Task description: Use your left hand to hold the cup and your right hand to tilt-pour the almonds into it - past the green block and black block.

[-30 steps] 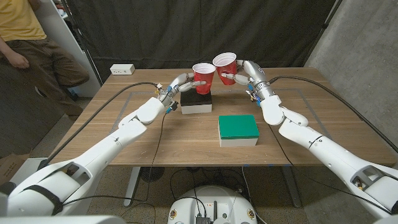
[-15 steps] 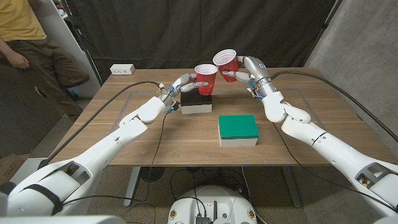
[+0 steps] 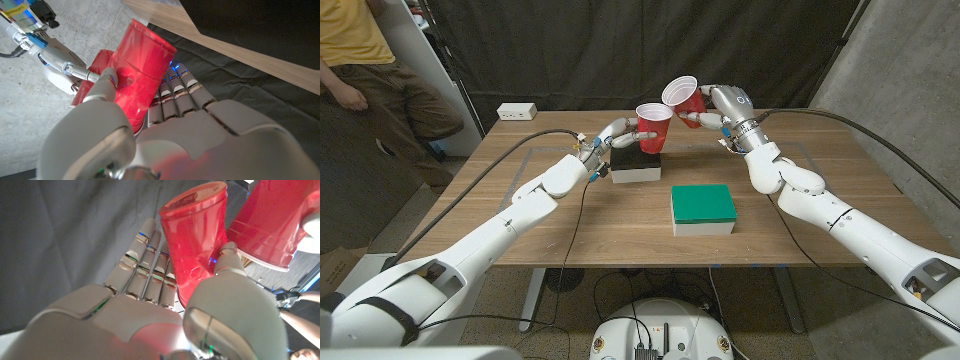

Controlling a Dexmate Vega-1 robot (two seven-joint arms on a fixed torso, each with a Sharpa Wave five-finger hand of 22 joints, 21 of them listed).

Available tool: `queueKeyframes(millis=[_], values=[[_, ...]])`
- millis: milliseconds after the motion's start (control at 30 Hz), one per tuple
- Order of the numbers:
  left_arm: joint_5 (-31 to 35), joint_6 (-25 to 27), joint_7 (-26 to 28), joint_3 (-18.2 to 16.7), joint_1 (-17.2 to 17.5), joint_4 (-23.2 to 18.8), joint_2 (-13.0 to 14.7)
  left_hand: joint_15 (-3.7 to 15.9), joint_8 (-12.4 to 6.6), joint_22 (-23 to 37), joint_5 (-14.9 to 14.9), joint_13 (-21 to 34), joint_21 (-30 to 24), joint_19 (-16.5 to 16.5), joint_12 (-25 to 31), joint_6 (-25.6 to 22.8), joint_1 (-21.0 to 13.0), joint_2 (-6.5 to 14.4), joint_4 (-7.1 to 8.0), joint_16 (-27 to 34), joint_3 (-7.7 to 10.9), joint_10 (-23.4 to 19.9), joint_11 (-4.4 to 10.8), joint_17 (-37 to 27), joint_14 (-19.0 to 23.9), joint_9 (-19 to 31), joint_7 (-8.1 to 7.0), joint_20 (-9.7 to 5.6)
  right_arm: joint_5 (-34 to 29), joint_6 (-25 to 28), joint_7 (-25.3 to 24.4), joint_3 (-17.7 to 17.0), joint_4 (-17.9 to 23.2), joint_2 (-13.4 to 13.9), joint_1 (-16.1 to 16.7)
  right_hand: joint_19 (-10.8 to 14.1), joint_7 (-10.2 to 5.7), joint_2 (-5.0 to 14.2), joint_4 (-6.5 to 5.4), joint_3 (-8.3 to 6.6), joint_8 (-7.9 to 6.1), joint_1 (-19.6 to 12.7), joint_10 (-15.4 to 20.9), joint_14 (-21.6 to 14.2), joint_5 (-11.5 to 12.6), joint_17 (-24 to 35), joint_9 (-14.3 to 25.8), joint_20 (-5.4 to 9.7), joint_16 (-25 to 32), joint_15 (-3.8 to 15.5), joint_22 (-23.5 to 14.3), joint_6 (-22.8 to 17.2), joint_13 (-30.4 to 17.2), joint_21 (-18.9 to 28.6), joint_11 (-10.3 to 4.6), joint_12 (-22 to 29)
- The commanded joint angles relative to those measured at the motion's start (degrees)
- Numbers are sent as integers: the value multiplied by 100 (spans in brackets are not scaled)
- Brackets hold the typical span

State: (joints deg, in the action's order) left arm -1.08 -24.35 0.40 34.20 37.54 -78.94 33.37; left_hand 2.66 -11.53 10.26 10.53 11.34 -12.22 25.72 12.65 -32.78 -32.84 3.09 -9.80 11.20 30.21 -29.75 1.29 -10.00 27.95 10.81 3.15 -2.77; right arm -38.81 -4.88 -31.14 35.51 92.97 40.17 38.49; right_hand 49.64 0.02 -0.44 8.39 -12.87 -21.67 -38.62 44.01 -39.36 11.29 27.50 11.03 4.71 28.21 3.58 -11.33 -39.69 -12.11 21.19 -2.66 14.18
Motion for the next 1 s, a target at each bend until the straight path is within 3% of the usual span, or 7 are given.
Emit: queueKeyframes(millis=[33,1000], values=[[26,23,40,-46,76,-158,37,333,-21,10,43,9,-7,58,-5,-68,-63,-4,9,-13,18,-52,7,-13,64,15,1,-78,-764,340,-69,150,194,188,-135,41,-55,35,-2,-5,-29,-86,41,-64,-3,27,15,39,22,461,-14,-41,-33,44,-40,-22],[-24,-200,142,-138,216,-163,9,338,-11,10,43,11,-5,76,-14,-94,-64,12,14,-16,32,-78,27,-14,94,16,-4,-83,-2576,999,-134,505,640,544,-430,47,-259,50,34,-71,-10,-200,34,-76,20,-19,17,169,-89,661,-16,-32,-39,77,-170,-72]])
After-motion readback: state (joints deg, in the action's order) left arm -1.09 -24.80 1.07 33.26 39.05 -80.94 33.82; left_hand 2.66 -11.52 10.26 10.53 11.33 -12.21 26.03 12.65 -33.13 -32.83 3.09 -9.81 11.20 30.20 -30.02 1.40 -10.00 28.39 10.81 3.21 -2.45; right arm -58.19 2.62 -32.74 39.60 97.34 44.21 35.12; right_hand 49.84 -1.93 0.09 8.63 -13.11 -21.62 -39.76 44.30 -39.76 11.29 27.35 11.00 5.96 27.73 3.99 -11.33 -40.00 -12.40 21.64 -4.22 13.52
